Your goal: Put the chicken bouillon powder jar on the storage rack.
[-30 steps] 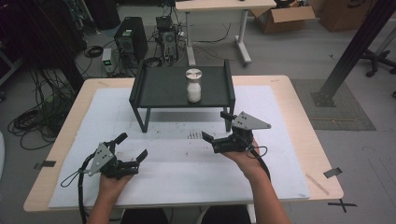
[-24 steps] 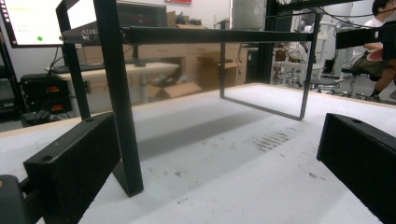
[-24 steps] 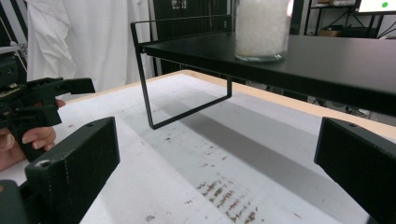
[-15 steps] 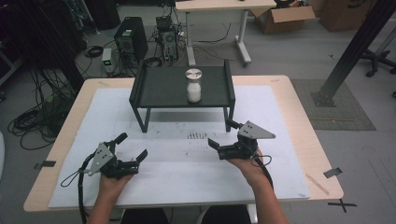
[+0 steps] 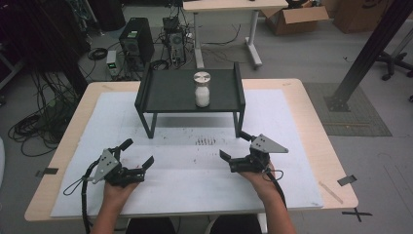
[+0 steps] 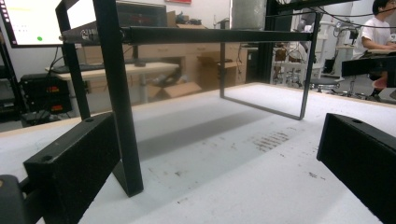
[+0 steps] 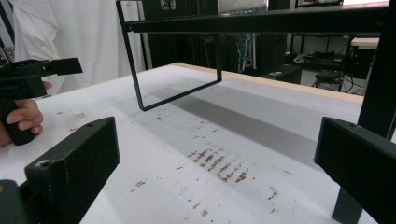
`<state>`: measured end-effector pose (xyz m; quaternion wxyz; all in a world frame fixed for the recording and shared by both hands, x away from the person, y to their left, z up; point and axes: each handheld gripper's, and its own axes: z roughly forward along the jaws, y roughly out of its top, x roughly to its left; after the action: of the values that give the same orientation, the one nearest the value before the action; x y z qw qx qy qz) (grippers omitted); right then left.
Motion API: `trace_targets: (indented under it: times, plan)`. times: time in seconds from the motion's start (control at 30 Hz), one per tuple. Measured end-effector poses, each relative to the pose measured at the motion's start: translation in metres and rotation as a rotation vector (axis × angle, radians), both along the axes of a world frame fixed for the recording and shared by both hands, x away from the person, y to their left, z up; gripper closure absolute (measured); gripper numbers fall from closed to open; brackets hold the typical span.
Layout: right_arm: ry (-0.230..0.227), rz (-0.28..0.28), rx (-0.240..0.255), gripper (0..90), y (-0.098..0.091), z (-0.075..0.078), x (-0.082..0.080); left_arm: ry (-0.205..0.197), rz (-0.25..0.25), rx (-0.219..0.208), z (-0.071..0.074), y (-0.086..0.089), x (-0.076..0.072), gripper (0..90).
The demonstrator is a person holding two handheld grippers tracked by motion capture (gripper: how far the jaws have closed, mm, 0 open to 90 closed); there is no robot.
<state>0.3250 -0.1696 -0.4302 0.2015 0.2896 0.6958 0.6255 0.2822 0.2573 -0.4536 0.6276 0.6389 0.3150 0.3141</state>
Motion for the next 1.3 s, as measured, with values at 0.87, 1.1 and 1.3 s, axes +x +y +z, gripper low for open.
trace_targets:
  times: [0.87, 1.1, 1.3]
  plan:
    - [-0.177, 0.009, 0.108, 0.0, -0.011, -0.025, -0.023, -0.007, 0.001, 0.005, 0.000, 0.000, -0.001, 0.2]
    - [-0.183, 0.008, 0.111, 0.0, -0.012, -0.026, -0.024, -0.004, 0.003, 0.001, 0.000, 0.000, -0.001, 0.2]
    - [-0.190, 0.011, 0.111, 0.0, -0.012, -0.026, -0.025, -0.007, 0.002, 0.004, 0.000, 0.000, -0.001, 0.2]
